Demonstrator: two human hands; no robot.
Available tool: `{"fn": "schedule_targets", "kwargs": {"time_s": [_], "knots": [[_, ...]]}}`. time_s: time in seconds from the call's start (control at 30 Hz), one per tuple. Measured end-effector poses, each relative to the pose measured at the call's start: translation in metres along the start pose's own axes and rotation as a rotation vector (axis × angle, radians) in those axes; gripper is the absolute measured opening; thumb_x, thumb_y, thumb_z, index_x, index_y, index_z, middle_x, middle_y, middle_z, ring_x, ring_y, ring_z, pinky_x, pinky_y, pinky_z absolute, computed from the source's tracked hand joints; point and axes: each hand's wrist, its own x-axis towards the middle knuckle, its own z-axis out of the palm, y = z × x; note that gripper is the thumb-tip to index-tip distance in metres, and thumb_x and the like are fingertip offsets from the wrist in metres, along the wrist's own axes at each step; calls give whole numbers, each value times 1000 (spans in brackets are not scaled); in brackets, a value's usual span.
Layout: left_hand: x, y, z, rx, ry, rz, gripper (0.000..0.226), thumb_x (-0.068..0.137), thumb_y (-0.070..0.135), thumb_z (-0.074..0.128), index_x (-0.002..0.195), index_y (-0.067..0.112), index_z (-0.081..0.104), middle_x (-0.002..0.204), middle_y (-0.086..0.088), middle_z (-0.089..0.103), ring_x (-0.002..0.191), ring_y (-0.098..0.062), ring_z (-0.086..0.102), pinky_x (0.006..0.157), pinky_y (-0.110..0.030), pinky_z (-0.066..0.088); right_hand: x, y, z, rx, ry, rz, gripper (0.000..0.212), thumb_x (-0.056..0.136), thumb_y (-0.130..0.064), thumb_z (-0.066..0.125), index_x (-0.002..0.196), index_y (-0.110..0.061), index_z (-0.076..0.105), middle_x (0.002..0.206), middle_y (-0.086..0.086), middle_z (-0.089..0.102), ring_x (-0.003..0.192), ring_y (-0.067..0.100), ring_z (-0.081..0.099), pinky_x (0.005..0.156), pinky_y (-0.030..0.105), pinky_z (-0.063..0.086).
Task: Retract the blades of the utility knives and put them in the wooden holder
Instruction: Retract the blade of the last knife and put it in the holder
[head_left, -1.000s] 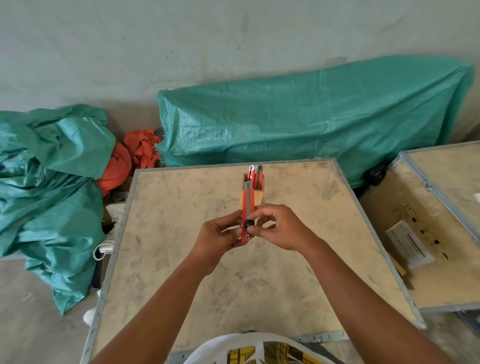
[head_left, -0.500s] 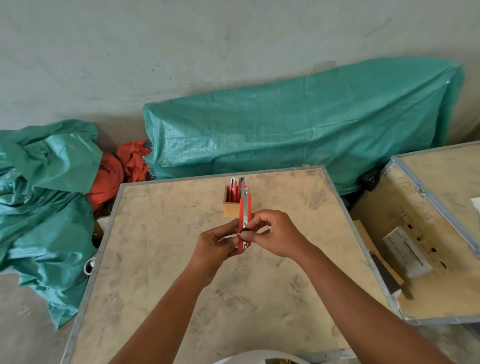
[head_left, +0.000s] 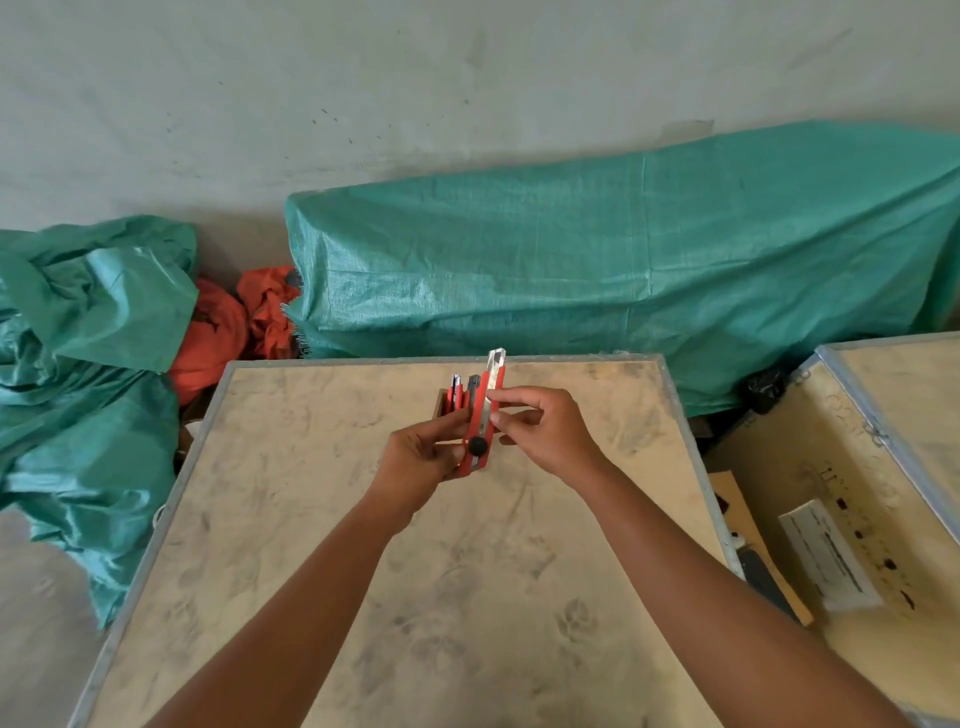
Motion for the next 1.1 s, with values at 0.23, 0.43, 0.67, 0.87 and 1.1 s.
{"fn": "schedule_targets", "kwargs": {"time_s": [0.23,0.43,0.67,0.87,1.1], "knots": [[57,-1,-10,251,74,48,43,87,-13,59,117,16,71,107,-5,75,92,-23,71,88,-42,59,47,14,13,-52,101,-23,33,88,0,73,115,-19,78,114,3,78,95,20,76,81,41,65],[103,-31,-16,559,109,-21,64,82,13,76,141,20,51,143,-2,53,131,-22,49,109,-43,44,68,46,38,-256,233,-174,31,86,5,72,111,-11,79,108,7,79,94,18,75,80,15,59],[126,-55,-15,624,4,-42,55,73,17,80,123,17,56,116,-3,65,106,-25,62,89,-33,50,73,78,64,-297,214,-158,28,85,5,71,108,-10,81,102,8,79,92,21,74,78,31,63],[129,-71,-20,612,8,-7,66,74,16,80,133,18,51,127,0,59,110,-18,61,96,-32,52,67,91,73,-347,181,-139,30,87,2,72,113,-11,79,106,10,76,98,21,71,78,27,57],[122,-63,-15,628,23,18,56,76,15,78,126,20,53,116,1,64,102,-17,63,89,-26,51,58,87,71,-340,197,-117,34,86,0,74,118,-11,76,114,12,70,105,23,69,82,42,64]]}}
